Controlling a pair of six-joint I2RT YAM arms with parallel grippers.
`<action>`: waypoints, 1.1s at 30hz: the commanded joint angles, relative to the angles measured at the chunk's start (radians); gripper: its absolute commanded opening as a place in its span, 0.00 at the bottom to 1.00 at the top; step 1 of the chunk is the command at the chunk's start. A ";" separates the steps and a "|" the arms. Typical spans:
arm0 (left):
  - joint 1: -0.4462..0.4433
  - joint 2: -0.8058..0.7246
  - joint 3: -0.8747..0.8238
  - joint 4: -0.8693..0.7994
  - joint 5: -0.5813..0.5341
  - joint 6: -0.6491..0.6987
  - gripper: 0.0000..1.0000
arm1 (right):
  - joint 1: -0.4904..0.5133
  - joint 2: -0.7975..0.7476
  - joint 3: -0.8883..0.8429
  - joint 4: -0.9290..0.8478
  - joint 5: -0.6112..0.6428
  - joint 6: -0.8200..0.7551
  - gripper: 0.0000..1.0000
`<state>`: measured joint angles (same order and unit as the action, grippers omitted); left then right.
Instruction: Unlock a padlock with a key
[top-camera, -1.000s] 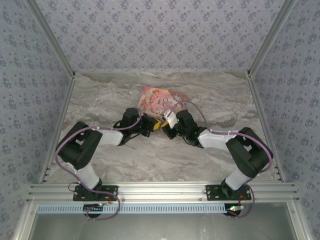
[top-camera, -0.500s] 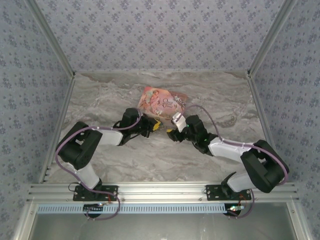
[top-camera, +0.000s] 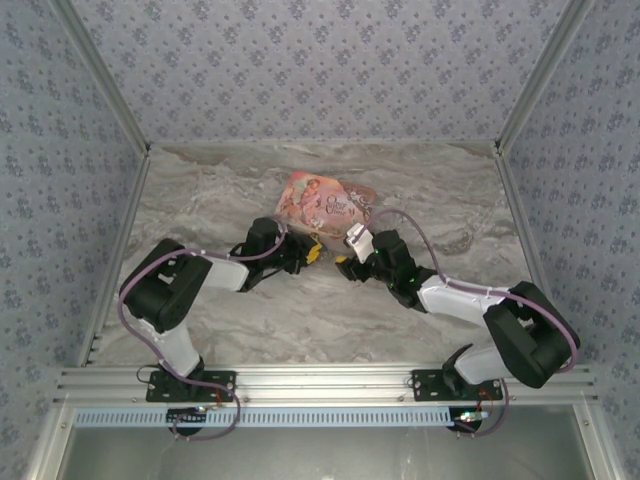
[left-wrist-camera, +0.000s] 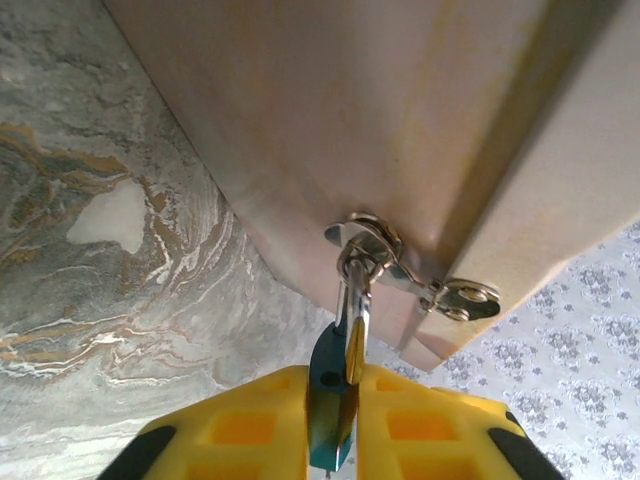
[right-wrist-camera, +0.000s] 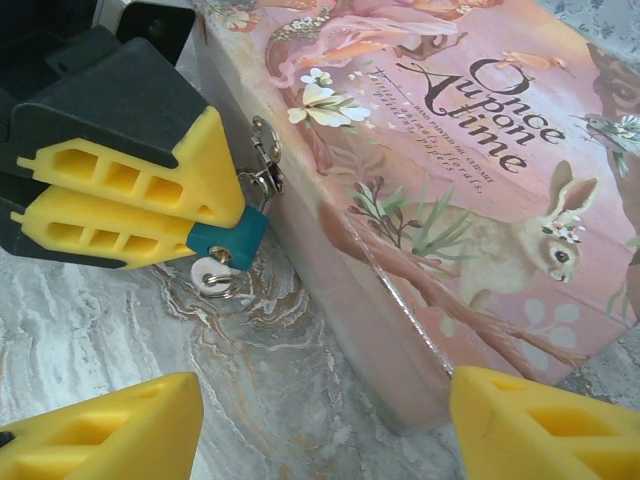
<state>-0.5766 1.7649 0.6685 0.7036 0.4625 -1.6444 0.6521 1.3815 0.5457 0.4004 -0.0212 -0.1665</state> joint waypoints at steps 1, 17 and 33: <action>-0.003 0.016 -0.023 -0.022 -0.009 0.018 0.20 | -0.007 -0.016 0.009 0.002 0.018 -0.019 0.68; 0.025 -0.128 -0.023 -0.213 -0.052 0.129 0.45 | -0.026 -0.025 0.007 -0.012 0.017 0.014 0.70; 0.168 -0.409 0.194 -0.820 -0.199 0.587 0.77 | -0.199 -0.091 -0.003 0.011 -0.074 0.362 1.00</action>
<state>-0.4385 1.3701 0.8177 0.0166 0.2928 -1.1763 0.4900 1.3197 0.5354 0.4145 -0.0494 0.0662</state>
